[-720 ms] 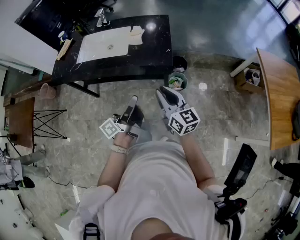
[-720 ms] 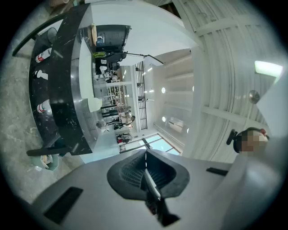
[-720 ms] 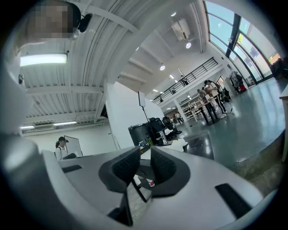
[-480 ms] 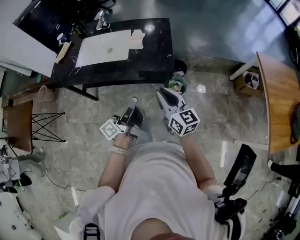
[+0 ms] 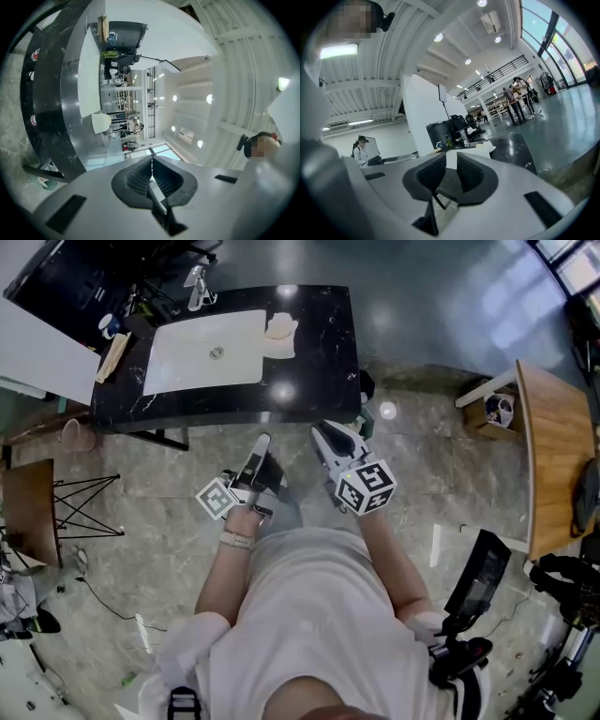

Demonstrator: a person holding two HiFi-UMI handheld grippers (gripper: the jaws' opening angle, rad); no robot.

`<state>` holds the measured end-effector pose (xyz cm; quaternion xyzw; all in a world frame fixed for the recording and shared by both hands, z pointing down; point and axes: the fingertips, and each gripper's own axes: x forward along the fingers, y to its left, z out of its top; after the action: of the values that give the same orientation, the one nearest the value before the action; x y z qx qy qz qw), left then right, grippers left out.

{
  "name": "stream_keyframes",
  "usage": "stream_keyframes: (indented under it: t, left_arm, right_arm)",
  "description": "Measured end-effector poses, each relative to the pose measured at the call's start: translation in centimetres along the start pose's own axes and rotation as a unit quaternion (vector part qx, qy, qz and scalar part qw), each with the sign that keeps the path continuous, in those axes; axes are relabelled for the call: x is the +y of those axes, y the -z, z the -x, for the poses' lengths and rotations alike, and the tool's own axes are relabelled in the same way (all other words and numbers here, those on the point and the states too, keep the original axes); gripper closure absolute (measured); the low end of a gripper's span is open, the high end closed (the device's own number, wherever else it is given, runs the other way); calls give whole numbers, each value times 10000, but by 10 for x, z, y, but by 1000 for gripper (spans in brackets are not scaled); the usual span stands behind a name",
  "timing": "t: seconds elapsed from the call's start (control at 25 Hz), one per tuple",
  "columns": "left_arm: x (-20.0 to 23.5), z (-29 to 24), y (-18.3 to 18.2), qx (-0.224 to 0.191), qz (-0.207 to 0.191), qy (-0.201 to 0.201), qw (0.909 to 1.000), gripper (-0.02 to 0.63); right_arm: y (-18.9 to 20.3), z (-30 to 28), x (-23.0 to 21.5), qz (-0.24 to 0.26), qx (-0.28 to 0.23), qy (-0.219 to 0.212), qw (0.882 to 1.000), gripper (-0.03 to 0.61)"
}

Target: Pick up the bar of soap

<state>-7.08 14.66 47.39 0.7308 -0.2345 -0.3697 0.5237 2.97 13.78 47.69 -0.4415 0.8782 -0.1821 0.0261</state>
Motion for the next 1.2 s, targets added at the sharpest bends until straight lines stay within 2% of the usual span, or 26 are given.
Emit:
stream_keyframes:
  t: [0.16,0.44,0.52,0.6,0.76,0.84,0.92,1.04,1.2]
  left_arm:
    - [24,-20,-45,82,39,-34,10000,606]
    - [54,-50,-121,388,-333,-187,9985,604]
    - [59,-59,-143,539,-650,-220,9962,604]
    - [64,-68,-161,772,-1143,-301,9900,604]
    - [79,-90,-183,1114,-1629,-502,9790,604]
    - [85,-102,-187,1320,-1999,-613,9689,604]
    - [95,-115,-187,1606,-2478,-683,9530,604]
    - [108,-138,-181,2142,-3184,-791,9201,604]
    - [121,-172,-176,2704,-3802,-887,8800,604]
  right_arm:
    - [-1,-54,-12,-63,173,114,9998,495]
    - [-15,-137,-26,15,436,298,9986,497]
    - [-19,-158,-31,24,450,375,9983,496]
    - [-19,-174,-37,-22,466,484,9977,496]
    - [-20,-190,-58,-104,472,737,9961,495]
    - [-20,-195,-69,-118,545,838,9949,496]
    - [-21,-199,-79,-138,630,911,9938,497]
    - [-26,-203,-92,-114,696,956,9929,495]
    - [-29,-206,-112,-95,827,966,9918,495]
